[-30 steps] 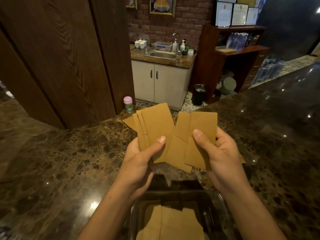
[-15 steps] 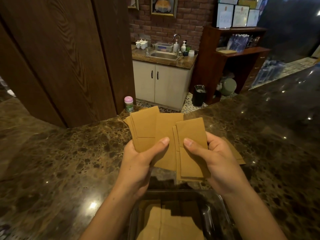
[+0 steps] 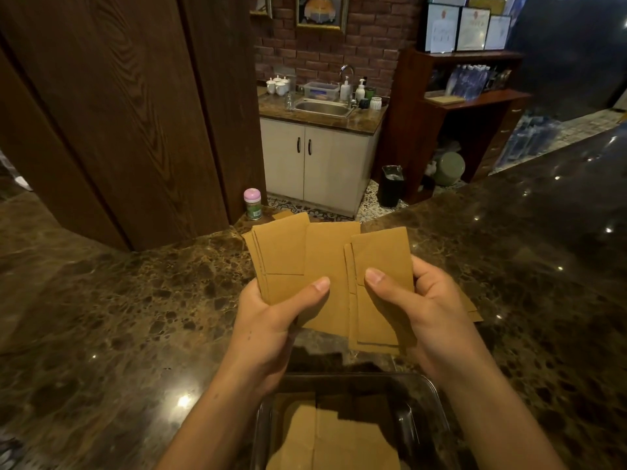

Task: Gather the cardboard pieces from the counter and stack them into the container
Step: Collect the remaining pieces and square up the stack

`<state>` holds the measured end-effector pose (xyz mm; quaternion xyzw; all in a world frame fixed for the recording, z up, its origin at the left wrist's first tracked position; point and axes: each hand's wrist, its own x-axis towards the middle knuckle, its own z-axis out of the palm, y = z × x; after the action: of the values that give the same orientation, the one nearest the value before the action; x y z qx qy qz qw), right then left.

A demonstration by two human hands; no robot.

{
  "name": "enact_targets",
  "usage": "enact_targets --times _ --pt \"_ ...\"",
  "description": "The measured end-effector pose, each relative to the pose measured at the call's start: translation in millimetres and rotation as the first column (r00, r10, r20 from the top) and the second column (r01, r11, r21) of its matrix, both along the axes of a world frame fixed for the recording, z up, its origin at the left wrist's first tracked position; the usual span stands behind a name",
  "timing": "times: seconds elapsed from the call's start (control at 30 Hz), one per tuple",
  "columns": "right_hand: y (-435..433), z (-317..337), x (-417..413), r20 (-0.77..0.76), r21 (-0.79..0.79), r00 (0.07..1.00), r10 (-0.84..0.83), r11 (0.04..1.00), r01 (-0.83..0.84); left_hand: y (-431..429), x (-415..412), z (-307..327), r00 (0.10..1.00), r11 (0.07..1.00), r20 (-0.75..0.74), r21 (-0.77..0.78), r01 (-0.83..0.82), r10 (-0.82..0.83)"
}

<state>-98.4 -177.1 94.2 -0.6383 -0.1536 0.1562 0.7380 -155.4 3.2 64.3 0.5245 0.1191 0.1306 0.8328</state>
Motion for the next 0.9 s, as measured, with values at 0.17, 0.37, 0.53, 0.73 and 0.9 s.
enact_targets --times 0.17,0.37,0.53,0.73,0.9 --pt "-24 16 16 0.457 -0.306 0.866 0.204 0.950 -0.063 6 2 0 1.000 1.000 0.013 -0.021 0.017 -0.017" --pt "-41 32 34 0.683 -0.721 0.269 0.679 0.685 0.103 9 4 1 0.996 0.996 -0.020 0.029 0.085 -0.084" --pt "-41 46 29 0.595 -0.803 0.208 0.776 0.564 0.194 10 3 2 0.995 0.995 -0.023 -0.021 0.096 -0.097" --pt "-37 40 33 0.630 -0.739 0.446 0.636 0.666 0.095 6 1 7 0.998 0.994 0.017 -0.089 0.056 -0.054" --pt "-34 33 40 0.193 -0.315 0.945 0.265 0.929 -0.196 12 2 7 0.999 0.996 0.045 -0.082 -0.018 0.022"
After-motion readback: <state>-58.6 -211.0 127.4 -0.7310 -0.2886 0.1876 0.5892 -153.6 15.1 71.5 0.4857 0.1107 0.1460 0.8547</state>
